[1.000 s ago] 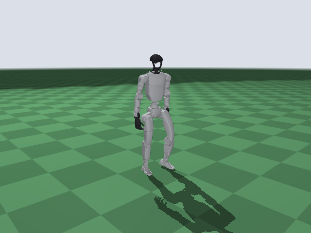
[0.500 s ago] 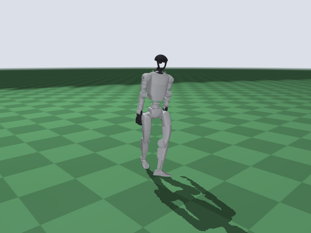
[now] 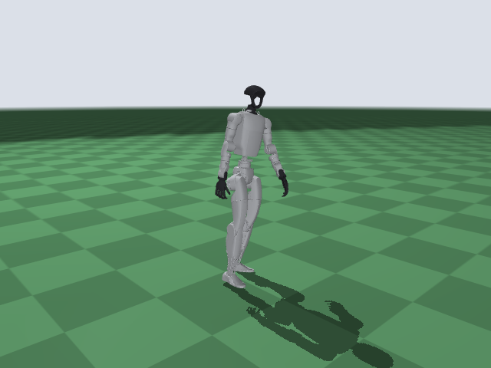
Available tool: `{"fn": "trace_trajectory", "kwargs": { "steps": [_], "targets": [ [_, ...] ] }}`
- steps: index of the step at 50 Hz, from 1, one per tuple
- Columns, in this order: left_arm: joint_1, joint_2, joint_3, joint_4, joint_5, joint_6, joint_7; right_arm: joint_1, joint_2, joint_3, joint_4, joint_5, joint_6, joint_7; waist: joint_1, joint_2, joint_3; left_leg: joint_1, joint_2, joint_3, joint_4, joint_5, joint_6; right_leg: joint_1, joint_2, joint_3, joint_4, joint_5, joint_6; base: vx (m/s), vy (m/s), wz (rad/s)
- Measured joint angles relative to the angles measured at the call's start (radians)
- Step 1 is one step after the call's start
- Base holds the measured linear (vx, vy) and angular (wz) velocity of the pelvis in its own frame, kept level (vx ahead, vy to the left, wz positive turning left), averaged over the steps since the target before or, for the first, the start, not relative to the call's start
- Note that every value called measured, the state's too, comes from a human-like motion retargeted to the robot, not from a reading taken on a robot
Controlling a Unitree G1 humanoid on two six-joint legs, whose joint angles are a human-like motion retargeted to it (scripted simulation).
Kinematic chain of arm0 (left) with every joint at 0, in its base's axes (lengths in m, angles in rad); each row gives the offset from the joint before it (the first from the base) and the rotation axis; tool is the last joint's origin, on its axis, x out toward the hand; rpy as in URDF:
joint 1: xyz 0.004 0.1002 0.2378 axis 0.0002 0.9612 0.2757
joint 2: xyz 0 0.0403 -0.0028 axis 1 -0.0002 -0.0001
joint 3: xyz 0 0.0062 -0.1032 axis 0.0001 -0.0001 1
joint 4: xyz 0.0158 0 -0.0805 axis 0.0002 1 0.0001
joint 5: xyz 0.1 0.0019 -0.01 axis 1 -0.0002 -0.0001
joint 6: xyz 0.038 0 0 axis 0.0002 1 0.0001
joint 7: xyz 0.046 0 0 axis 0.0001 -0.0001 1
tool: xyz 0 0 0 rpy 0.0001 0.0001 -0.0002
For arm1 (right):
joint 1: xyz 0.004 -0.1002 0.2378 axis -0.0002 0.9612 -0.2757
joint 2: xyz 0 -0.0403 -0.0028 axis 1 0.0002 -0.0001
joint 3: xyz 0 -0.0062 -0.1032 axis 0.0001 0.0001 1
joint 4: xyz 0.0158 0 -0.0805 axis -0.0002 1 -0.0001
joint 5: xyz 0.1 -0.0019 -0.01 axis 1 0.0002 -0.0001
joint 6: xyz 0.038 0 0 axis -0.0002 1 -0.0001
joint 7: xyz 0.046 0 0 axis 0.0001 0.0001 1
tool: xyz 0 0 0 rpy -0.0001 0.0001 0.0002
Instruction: Kungfu
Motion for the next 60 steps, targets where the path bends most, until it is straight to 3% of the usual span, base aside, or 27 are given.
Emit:
{"fn": "trace_trajectory", "kwargs": {
  "steps": [2, 5, 9, 14, 20, 25, 27, 30, 32, 35, 38, 41, 43, 45, 50, 52, 55, 60],
  "targets": [
    [0.007, -0.004, -0.005, -0.002, 0.026, -0.007, 0.009, -0.003, 0.004, 0.003, -0.015, -0.029, -0.003, -0.019, -0.005, 0.004, 0.012, 0.024, 0.0, -0.025, -0.002, -0.003, -0.004, -0.02, -0.019, -0.007, -0.053, 0.039, -0.004, 0.19, -0.12, 0.67],
    [0.044, -0.012, -0.007, 0.026, 0.037, -0.001, 0.027, -0.005, 0.012, 0.011, -0.032, -0.06, -0.016, -0.034, -0.006, 0.015, 0.024, 0.048, 0.008, -0.048, -0.001, -0.006, -0.012, -0.047, -0.04, -0.063, -0.102, 0.039, 0.038, 0.16, -0.13, 0.44],
    [0.109, -0.018, 0.021, 0.142, 0.015, 0.021, 0.048, -0.028, 0.02, 0.021, -0.043, -0.057, 0.0, -0.071, -0.019, 0.03, 0.045, 0.062, 0.014, -0.07, 0.006, -0.011, -0.021, -0.089, -0.041, -0.08, -0.075, 0.045, 0.006, 0.09, -0.14, 0.32],
    [0.205, 0.006, 0.055, 0.34, 0.016, 0.125, 0.014, -0.023, 0.035, -0.015, -0.049, 0.081, -0.079, -0.106, -0.027, 0.031, 0.045, 0.078, 0.001, -0.1, 0.001, -0.021, -0.027, -0.132, -0.035, 0.04, -0.01, 0.077, -0.002, 0.13, -0.21, 0.33],
    [0.397, 0.039, 0.163, 0.418, 0.137, 0.274, -0.015, 0.001, 0.044, -0.082, 0.019, 0.241, -0.126, -0.013, 0.025, 0.016, 0.009, 0.088, -0.024, -0.124, -0.001, -0.06, -0.012, -0.108, -0.041, 0.125, -0.03, 0.054, 0.012, 0.24, -0.29, 0.28],
    [0.565, 0.092, 0.243, 0.345, 0.138, 0.273, -0.124, -0.005, 0.034, -0.11, 0.108, 0.307, -0.068, 0.073, 0.151, 0.004, -0.011, 0.102, -0.031, -0.099, -0.003, -0.083, -0.044, -0.062, -0.028, 0.23, -0.019, 0.072, 0.082, 0.22, -0.33, -0.23],
    [0.605, 0.108, 0.274, 0.331, 0.114, 0.276, -0.133, 0.011, 0.022, -0.116, 0.108, 0.297, -0.044, 0.117, 0.165, 0.026, -0.017, 0.106, -0.01, -0.125, 0.001, -0.085, -0.06, -0.029, -0.014, 0.156, -0.043, 0.04, 0.014, 0.31, -0.45, 0.72],
    [0.626, 0.127, 0.305, 0.33, 0.055, 0.321, -0.104, 0.054, -0.022, -0.119, 0.08, 0.24, -0.012, 0.222, 0.162, 0.047, -0.052, 0.078, 0.001, -0.211, 0.023, -0.064, -0.075, 0.01, -0.02, 0.024, -0.097, 0.029, -0.002, 0.32, -0.47, 1.37],
    [0.607, 0.103, 0.323, 0.338, -0.018, 0.338, -0.032, 0.078, -0.064, -0.104, 0.038, 0.181, -0.01, 0.261, 0.172, 0.055, -0.06, 0.054, 0.017, -0.235, 0.037, -0.031, -0.088, 0.018, -0.018, 0.042, -0.104, 0.006, -0.009, 0.09, -0.41, 1.24],
    [0.562, 0.036, 0.332, 0.344, -0.181, 0.26, 0.066, 0.079, -0.171, -0.028, -0.035, 0.11, -0.034, 0.306, 0.148, 0.072, -0.038, 0.015, 0.029, -0.284, 0.061, 0.014, -0.104, 0.026, -0.034, -0.025, -0.096, -0.02, -0.033, -0.08, -0.27, 1.2],
    [0.509, -0.027, 0.269, 0.355, -0.338, 0.165, 0.059, 0.054, -0.282, 0.038, -0.084, 0.037, -0.06, 0.313, 0.111, 0.095, -0.031, -0.025, 0.032, -0.317, 0.07, 0.054, -0.118, 0.028, -0.044, -0.059, -0.09, -0.049, -0.045, -0.03, -0.19, 1.07],
    [0.462, -0.074, 0.187, 0.366, -0.385, 0.129, 0.073, 0.003, -0.354, 0.053, -0.066, -0.053, -0.067, 0.277, 0.08, 0.122, -0.039, -0.05, 0.062, -0.243, 0.058, 0.073, -0.171, 0.024, -0.046, -0.1, -0.087, -0.068, -0.057, -0.02, -0.05, 0.9],
    [0.434, -0.085, 0.115, 0.351, -0.357, 0.118, 0.086, -0.06, -0.388, 0.055, -0.021, -0.096, -0.055, 0.24, 0.068, 0.134, -0.033, -0.049, 0.097, -0.1, 0.041, 0.087, -0.186, 0.025, -0.049, -0.115, -0.086, -0.075, -0.059, -0.1, 0.01, 0.6],
    [0.411, -0.075, 0.034, 0.316, -0.283, 0.114, 0.096, -0.132, -0.41, 0.053, 0.033, -0.13, -0.024, 0.212, 0.055, 0.141, -0.019, -0.036, 0.135, 0.017, 0.036, 0.079, -0.16, 0.03, -0.05, -0.127, -0.083, -0.08, -0.063, -0.12, 0.02, 0.52],
    [0.357, -0.018, -0.064, 0.207, -0.014, 0.118, 0.174, -0.276, -0.418, 0.039, 0.092, -0.17, 0.136, 0.168, 0.046, 0.133, -0.001, -0.018, 0.128, -0.029, 0.08, 0.111, -0.118, 0.04, -0.059, -0.137, -0.075, -0.083, -0.065, -0.08, 0.08, 0.26],
    [0.33, -0.004, -0.075, 0.183, 0.063, 0.119, 0.183, -0.289, -0.407, 0.02, 0.067, -0.149, 0.151, 0.129, 0.061, 0.118, -0.007, -0.009, 0.126, -0.037, 0.097, 0.127, -0.093, 0.039, -0.069, -0.131, -0.072, -0.079, -0.062, -0.01, 0.13, 0.07],
    [0.29, -0.002, -0.078, 0.168, 0.12, 0.116, 0.17, -0.283, -0.379, -0.004, 0.011, -0.076, 0.091, 0.055, 0.064, 0.1, -0.018, -0.004, 0.13, -0.056, 0.11, 0.137, -0.071, 0.043, -0.08, -0.141, -0.074, -0.07, -0.054, 0.0, 0.19, 0.25],
    [0.237, -0.037, -0.094, 0.178, 0.044, 0.078, 0.131, -0.265, -0.299, -0.022, -0.081, 0.068, -0.042, -0.002, 0.046, 0.09, -0.019, -0.017, 0.124, -0.118, 0.112, 0.07, -0.113, 0.041, -0.089, -0.15, -0.075, -0.042, -0.038, -0.01, 0.35, 0.19]
  ]
}}
